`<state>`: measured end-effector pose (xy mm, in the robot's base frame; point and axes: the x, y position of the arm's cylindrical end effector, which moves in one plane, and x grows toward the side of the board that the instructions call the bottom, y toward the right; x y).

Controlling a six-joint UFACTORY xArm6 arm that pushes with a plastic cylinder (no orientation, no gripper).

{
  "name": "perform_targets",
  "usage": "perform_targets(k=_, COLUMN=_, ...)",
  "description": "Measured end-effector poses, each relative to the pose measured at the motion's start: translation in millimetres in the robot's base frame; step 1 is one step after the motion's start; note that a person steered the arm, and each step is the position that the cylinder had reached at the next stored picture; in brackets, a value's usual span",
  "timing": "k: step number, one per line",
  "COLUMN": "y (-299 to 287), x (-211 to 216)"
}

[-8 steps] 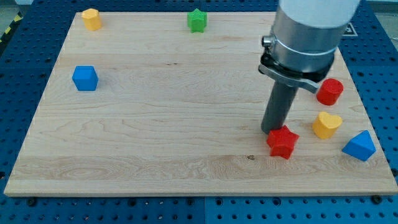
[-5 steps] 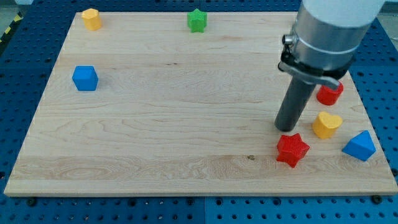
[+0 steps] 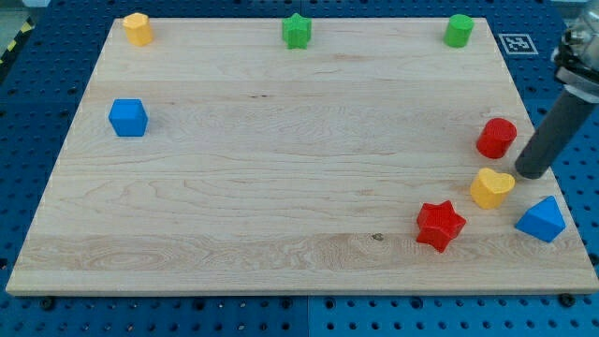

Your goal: Slide the red circle to the top left side of the red star

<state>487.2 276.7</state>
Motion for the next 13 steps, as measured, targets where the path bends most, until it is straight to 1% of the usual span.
perform_targets(k=1, y=23.6, x=-22.7)
perform_targets(k=2, y=28.2, x=-53.9)
perform_targets(k=3, y=18.8, x=-62.9)
perform_targets(k=6, y=-48.2, x=-62.7)
perform_targets(k=7, y=-47.6, x=-62.5)
perform_targets(k=9, y=-26.7, x=-31.9)
perform_targets(k=10, y=-31.6, x=-31.3)
perform_targets(k=13, y=-87.7, x=-36.1)
